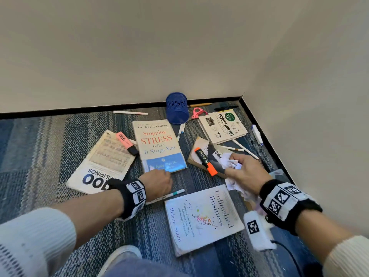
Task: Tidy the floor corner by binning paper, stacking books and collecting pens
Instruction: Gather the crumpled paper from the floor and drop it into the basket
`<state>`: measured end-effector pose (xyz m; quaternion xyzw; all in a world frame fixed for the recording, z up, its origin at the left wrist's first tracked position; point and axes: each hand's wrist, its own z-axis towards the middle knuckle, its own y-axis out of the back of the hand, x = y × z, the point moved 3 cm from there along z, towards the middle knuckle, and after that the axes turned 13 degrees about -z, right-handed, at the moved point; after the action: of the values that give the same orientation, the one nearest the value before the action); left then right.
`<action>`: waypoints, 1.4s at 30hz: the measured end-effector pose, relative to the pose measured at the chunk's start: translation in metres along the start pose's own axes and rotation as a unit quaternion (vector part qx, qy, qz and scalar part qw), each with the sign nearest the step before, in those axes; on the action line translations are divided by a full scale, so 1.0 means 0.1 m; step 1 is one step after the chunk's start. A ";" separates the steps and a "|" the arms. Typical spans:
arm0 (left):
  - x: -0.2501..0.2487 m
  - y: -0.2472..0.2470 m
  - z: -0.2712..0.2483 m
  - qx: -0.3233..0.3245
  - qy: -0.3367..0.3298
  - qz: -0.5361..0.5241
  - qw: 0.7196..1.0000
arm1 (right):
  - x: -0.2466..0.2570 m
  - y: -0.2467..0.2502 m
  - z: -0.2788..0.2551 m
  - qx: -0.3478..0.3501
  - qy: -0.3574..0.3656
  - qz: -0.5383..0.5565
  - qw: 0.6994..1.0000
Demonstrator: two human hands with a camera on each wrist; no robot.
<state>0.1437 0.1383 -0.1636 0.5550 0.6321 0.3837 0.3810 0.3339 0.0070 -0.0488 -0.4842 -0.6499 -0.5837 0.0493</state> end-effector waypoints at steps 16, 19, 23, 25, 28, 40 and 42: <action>0.63 0.06 -0.16 -0.031 0.049 -0.175 0.983 | 0.16 -0.01 -0.07 0.026 -0.020 0.006 0.999; 0.50 0.06 -0.13 -0.008 0.013 -0.095 0.995 | 0.20 -0.03 -0.08 0.030 -0.021 0.015 0.999; 0.37 0.03 -0.09 0.018 -0.001 -0.024 1.000 | 0.13 -0.10 -0.04 0.048 -0.032 0.007 0.998; 0.39 0.04 -0.09 0.012 0.009 -0.015 1.000 | 0.09 -0.10 -0.03 0.042 -0.028 -0.020 0.998; 0.46 0.05 -0.08 0.003 0.016 -0.014 1.000 | 0.09 -0.06 -0.03 0.026 -0.016 -0.057 0.998; 0.66 -0.06 -0.26 -0.020 0.061 -0.073 0.995 | 0.09 0.00 -0.09 0.019 -0.032 -0.017 0.999; 0.67 -0.13 -0.30 -0.040 0.095 -0.098 0.990 | 0.09 -0.05 -0.07 0.020 -0.034 -0.014 0.999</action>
<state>0.1048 0.2021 -0.1667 0.4359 0.7006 0.4207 0.3770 0.3217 0.0072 -0.0441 -0.4933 -0.6700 -0.5540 0.0286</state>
